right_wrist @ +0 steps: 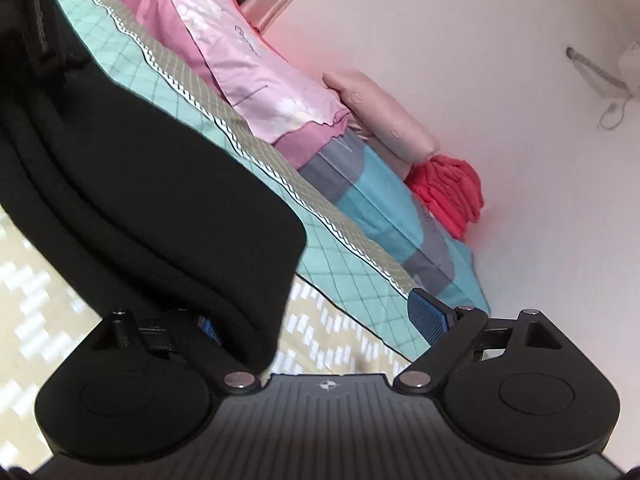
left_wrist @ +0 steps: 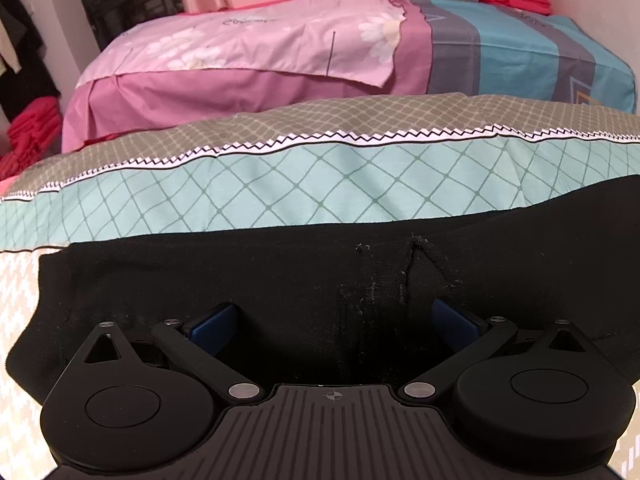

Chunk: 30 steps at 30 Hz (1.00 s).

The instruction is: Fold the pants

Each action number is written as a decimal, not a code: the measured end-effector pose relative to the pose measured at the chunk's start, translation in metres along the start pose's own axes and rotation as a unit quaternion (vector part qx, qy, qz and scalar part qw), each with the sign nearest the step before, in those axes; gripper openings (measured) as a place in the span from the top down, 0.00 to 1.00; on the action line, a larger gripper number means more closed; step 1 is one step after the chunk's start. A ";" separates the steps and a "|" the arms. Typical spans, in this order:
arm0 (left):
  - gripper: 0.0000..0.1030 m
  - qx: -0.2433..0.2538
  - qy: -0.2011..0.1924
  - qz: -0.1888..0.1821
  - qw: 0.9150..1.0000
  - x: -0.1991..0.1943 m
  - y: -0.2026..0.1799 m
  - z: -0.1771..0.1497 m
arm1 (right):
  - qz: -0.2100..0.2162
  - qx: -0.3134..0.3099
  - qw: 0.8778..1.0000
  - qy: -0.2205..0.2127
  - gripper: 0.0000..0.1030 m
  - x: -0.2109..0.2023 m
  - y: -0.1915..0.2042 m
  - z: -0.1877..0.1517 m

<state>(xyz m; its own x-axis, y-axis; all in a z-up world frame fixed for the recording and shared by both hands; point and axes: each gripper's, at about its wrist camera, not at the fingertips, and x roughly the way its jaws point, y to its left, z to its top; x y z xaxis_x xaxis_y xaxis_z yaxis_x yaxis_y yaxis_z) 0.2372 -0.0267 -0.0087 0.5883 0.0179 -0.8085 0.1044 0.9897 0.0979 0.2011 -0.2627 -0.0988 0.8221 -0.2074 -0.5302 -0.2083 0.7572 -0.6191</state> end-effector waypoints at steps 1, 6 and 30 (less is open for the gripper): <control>0.00 -0.002 0.002 -0.001 1.000 0.000 0.001 0.000 | 0.015 0.034 0.999 0.011 0.12 0.002 -0.011 -0.001; 0.00 -0.009 0.011 -0.002 1.000 0.002 0.002 0.003 | 0.069 0.019 0.997 -0.019 0.10 -0.032 -0.022 -0.006; 0.00 -0.036 0.040 -0.044 0.998 -0.008 0.020 0.012 | 0.315 0.291 0.903 0.036 0.28 -0.018 -0.051 0.048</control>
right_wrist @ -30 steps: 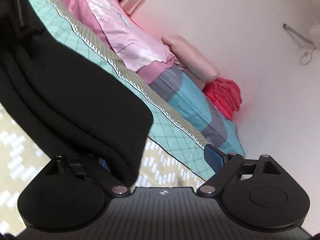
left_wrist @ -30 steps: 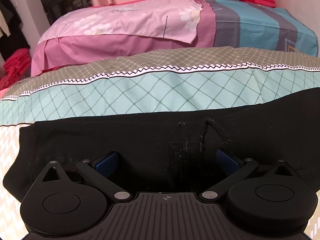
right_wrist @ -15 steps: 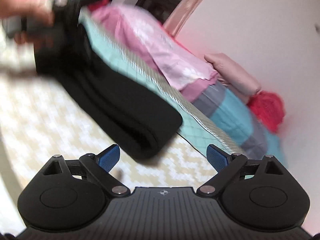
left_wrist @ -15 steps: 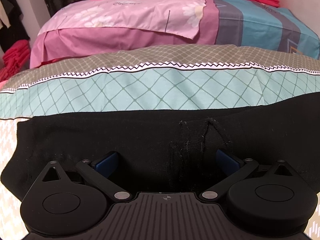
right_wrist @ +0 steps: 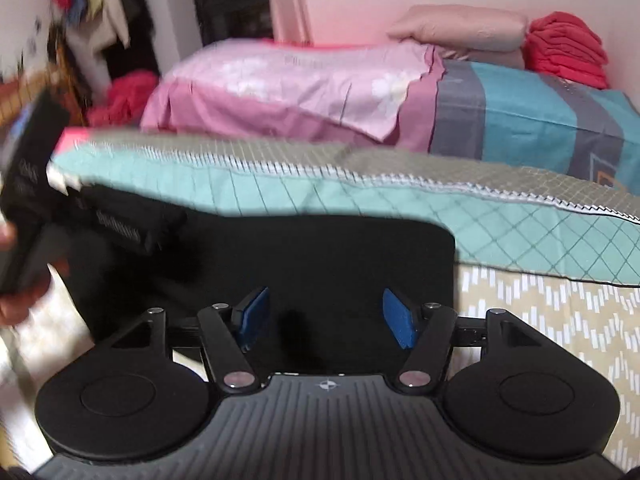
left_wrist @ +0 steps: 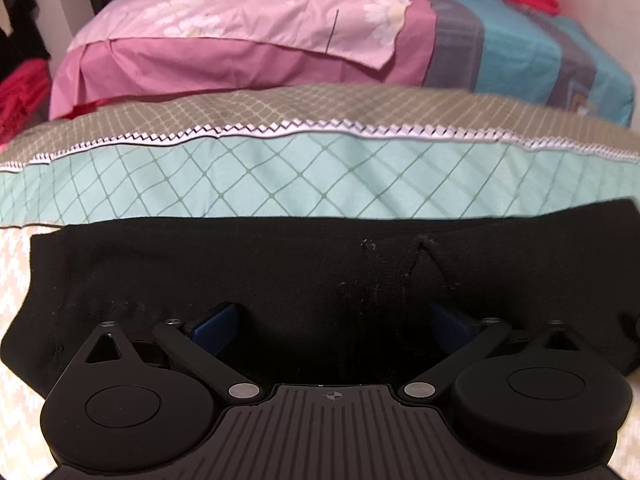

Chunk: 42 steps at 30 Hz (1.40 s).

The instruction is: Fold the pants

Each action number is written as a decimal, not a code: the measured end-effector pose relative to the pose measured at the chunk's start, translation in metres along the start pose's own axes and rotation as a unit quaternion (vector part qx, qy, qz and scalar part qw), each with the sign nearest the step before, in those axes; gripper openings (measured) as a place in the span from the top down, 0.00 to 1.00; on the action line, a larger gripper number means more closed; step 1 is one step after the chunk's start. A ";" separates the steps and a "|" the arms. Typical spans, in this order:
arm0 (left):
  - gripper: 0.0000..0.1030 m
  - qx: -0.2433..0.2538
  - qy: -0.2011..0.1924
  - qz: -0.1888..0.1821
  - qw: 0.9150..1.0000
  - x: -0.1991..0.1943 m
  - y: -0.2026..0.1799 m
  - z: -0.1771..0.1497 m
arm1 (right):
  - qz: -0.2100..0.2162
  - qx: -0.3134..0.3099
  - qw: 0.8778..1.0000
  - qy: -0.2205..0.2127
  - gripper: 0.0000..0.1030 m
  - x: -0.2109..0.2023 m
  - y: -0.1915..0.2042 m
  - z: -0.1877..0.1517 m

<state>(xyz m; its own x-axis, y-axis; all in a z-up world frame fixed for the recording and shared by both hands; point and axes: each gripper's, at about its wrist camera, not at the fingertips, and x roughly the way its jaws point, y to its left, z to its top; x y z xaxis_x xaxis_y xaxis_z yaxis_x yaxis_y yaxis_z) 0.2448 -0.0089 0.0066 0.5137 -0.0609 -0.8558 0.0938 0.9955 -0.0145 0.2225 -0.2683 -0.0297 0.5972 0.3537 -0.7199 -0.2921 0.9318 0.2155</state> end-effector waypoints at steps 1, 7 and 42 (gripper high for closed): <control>0.00 -0.004 -0.005 -0.007 1.000 -0.006 0.004 -0.001 | 0.005 0.008 1.000 -0.012 0.24 -0.004 0.000 0.001; 0.00 -0.020 -0.046 -0.043 0.998 -0.042 0.025 -0.013 | -0.032 0.029 0.999 0.029 0.26 0.016 -0.005 -0.002; 0.00 -0.384 -0.006 0.182 0.905 -0.144 0.323 -0.190 | 0.008 -0.330 0.944 -0.006 0.21 0.162 0.409 -0.009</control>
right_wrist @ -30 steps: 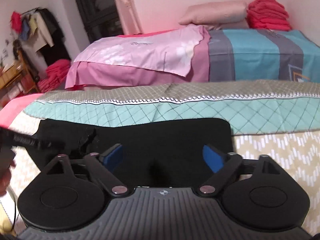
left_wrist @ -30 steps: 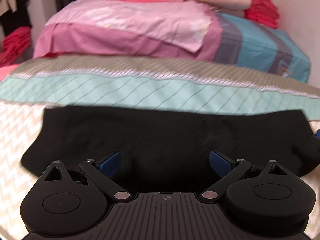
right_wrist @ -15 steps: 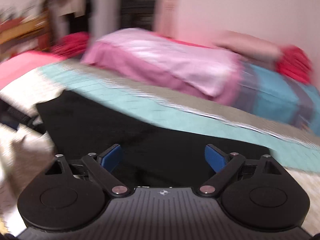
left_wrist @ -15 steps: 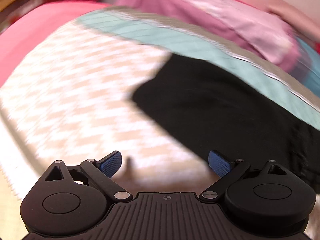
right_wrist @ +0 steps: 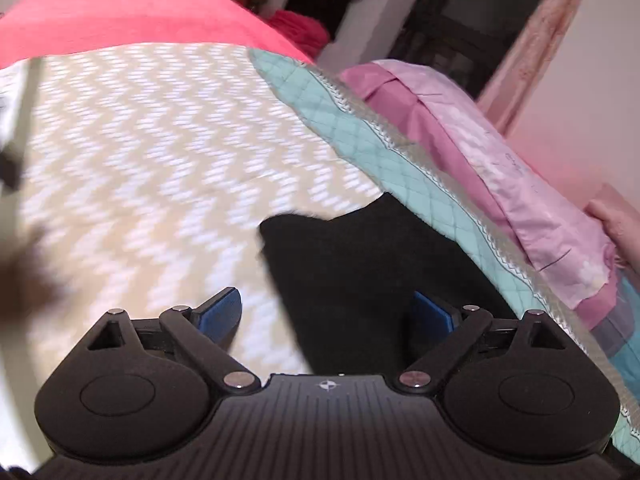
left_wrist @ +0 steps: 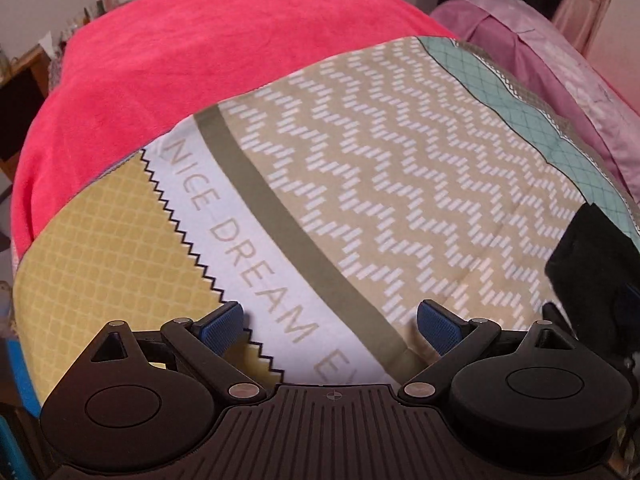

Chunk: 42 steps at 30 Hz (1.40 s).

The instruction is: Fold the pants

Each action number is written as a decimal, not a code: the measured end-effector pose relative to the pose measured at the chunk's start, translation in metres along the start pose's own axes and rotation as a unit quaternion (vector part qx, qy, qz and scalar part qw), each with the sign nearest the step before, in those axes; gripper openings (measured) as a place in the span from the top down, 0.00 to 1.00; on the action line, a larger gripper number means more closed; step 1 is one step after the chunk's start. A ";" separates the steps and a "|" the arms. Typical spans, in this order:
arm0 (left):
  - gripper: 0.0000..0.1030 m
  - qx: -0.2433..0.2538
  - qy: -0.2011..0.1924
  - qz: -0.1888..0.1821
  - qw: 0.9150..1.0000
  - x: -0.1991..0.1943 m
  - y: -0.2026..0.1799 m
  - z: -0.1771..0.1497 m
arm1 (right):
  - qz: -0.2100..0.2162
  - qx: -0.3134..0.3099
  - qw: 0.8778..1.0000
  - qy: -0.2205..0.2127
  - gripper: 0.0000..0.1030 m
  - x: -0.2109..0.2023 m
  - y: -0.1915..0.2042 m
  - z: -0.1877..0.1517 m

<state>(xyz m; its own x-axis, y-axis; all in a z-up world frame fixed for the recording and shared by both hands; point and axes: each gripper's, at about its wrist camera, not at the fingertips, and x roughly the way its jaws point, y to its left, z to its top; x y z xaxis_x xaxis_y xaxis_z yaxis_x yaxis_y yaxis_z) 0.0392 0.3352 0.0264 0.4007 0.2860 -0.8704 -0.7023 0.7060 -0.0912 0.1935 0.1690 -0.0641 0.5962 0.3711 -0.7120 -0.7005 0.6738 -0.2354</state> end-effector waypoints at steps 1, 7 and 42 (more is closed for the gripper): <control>0.00 -0.001 0.001 -0.003 1.000 0.000 0.002 -0.001 | 0.020 0.026 0.999 0.009 0.31 0.006 -0.009 0.005; 0.00 0.049 0.017 -0.063 0.997 0.000 -0.046 -0.010 | 0.129 0.194 0.971 0.055 0.78 0.000 -0.095 0.034; 0.00 0.317 0.104 -0.284 0.899 -0.009 -0.316 -0.126 | -0.045 0.512 0.857 0.023 0.89 -0.210 -0.361 -0.240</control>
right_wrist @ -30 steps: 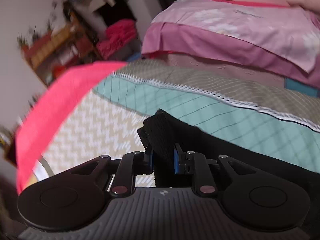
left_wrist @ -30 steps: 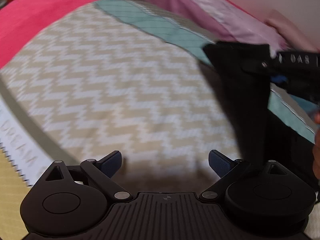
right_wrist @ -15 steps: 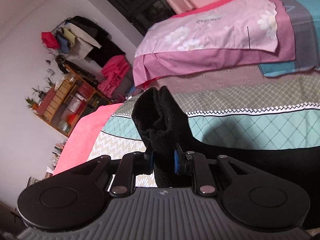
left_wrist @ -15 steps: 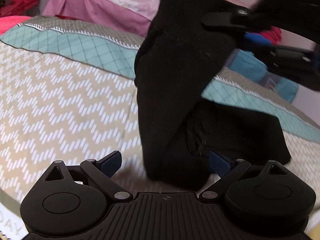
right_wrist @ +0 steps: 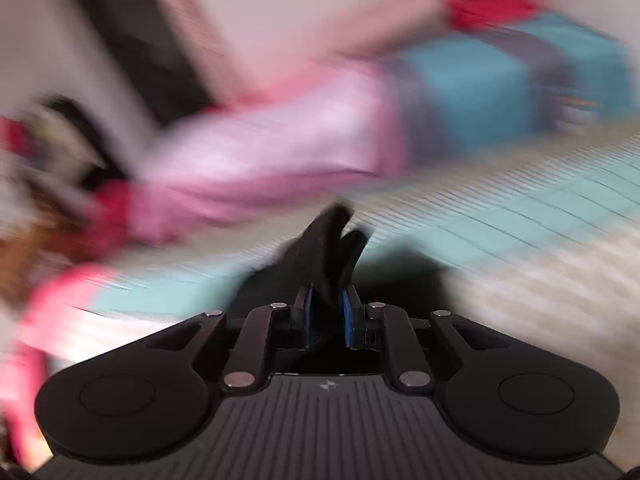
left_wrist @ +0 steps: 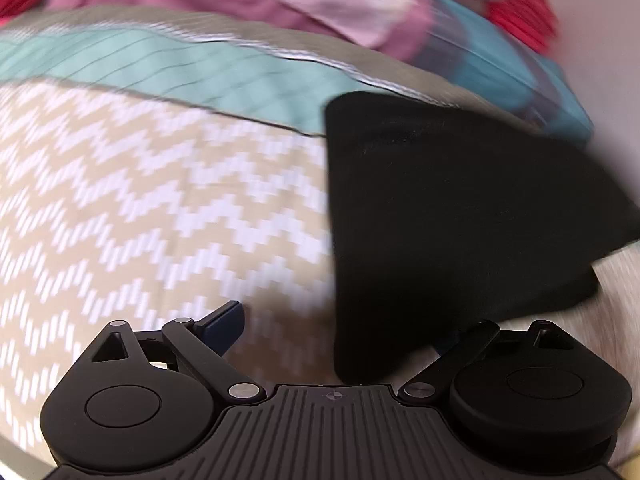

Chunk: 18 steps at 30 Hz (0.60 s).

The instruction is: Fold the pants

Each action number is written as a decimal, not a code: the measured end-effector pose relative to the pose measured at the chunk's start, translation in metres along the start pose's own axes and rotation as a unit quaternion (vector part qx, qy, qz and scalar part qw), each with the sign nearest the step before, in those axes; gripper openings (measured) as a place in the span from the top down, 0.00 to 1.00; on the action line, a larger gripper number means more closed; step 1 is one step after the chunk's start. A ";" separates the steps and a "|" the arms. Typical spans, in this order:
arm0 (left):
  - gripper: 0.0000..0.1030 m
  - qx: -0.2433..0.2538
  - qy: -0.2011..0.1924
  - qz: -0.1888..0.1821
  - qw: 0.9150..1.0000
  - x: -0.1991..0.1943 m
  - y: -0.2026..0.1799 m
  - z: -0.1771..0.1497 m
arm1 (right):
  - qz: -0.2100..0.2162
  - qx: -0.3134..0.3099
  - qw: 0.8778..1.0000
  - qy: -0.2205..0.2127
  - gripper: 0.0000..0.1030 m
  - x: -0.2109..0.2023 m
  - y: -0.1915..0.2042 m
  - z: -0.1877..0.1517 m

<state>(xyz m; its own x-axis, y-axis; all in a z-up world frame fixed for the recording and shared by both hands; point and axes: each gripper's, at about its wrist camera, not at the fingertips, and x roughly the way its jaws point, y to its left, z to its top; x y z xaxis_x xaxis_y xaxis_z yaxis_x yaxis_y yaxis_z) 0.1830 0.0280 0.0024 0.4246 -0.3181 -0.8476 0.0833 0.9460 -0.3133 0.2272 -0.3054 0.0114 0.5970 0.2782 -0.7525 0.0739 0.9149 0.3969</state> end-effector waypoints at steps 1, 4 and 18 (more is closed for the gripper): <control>0.00 0.020 0.005 -0.018 1.000 -0.004 -0.001 -0.002 | -0.043 0.010 0.999 0.030 0.92 0.010 -0.014 -0.010; 0.00 0.064 0.017 -0.065 0.996 -0.024 -0.001 -0.011 | -0.050 0.051 0.997 0.040 0.92 0.010 -0.037 -0.021; 0.00 0.040 -0.025 -0.048 0.998 -0.015 -0.014 0.052 | -0.007 -0.019 0.999 0.035 0.88 0.061 0.016 0.004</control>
<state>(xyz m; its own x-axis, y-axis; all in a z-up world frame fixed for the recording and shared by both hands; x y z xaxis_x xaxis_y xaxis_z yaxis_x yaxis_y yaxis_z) 0.2226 0.0233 0.0418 0.4551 -0.4057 -0.7927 0.1961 0.9140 -0.3552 0.2680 -0.2749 -0.0258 0.5392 0.2828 -0.7933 0.0507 0.9293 0.3657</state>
